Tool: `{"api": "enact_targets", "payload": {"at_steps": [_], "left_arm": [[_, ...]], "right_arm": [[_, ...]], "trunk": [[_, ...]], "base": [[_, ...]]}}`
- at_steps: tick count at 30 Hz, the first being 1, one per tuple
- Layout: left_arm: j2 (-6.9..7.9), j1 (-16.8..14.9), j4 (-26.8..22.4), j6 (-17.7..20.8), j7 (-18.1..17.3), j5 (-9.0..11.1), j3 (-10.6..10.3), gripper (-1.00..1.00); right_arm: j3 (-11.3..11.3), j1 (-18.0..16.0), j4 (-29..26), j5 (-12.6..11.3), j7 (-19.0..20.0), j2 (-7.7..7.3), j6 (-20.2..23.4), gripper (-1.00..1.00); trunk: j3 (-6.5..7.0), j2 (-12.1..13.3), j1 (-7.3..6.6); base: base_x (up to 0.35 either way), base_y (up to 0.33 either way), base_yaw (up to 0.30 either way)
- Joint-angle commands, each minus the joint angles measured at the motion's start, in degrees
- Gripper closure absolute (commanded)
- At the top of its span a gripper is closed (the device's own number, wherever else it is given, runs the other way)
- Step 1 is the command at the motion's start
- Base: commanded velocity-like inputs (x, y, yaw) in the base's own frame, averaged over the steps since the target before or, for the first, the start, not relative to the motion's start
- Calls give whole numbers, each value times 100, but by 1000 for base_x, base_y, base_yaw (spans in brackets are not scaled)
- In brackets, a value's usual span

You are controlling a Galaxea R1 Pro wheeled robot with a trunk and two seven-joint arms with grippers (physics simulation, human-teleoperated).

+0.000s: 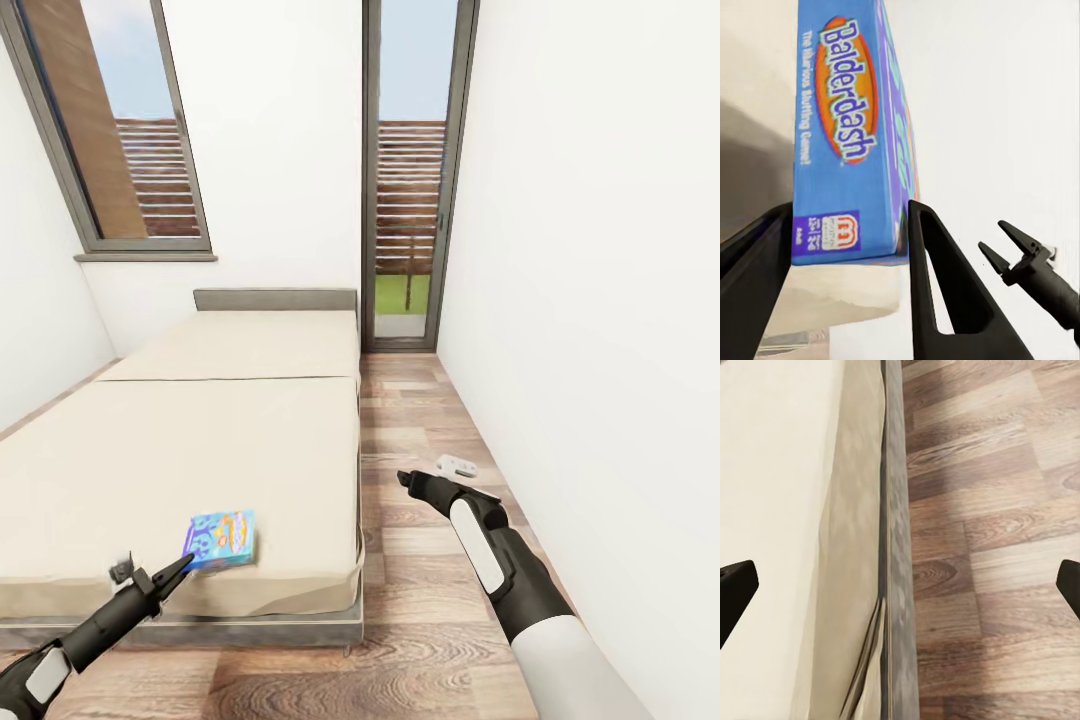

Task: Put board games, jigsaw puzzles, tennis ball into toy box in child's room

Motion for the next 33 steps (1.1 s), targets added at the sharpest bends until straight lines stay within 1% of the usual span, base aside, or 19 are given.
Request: {"api": "enact_targets", "payload": {"at_steps": [1,3,7,10,17,20,25,27,30,32,33], "left_arm": [[19,-2,-68,176,-140,5,-36,100],[33,-2,-325,527,-345,-12,-125,100],[34,-2,-1155,1272,-490,-23,-565,100],[32,-6,-1555,1761,-523,-18,-856,100],[30,-39,-1629,1838,-536,-12,-883,100],[34,-51,-1732,1906,-536,-9,-886,100],[43,-58,-1909,1974,-573,3,-892,100],[55,-59,-1927,1979,-763,1,-893,100],[65,-57,-1944,1989,-1186,-18,-899,100],[76,-58,-1951,1995,-1323,-28,-901,100],[110,-57,-1954,1997,-1405,-21,-902,100]], "right_arm": [[10,-3,-14,-61,-50,-1,15,-100],[10,-3,-21,-61,-49,-2,17,-100],[6,-3,-31,-57,-48,-7,26,-100],[2,-3,-32,-53,-55,-14,50,-100],[2,-3,-54,-58,-67,-16,106,-100],[-7,6,-59,-58,-72,-28,152,-100],[-114,13,-191,-61,-74,-59,246,-100],[-134,27,-241,-61,-76,-60,257,-100],[-144,44,-270,-60,-85,-51,256,-100],[-146,47,-281,-61,-86,-48,255,-100],[-144,49,-287,-58,-89,-33,255,-100]], "trunk": [[-6,-2,-1],[-6,-2,-1],[-6,-2,-1],[-6,-2,-1],[-6,-2,-1],[-6,-2,-1],[3,-2,-1],[18,-2,-1],[29,-2,-1],[32,-2,-1],[32,-2,-1]], "base": [[0,0,0],[0,0,0],[0,0,0],[0,0,0],[0,0,0],[0,0,0],[0,0,0],[0,0,0],[0,0,0],[0,0,0],[0,0,0]]}}
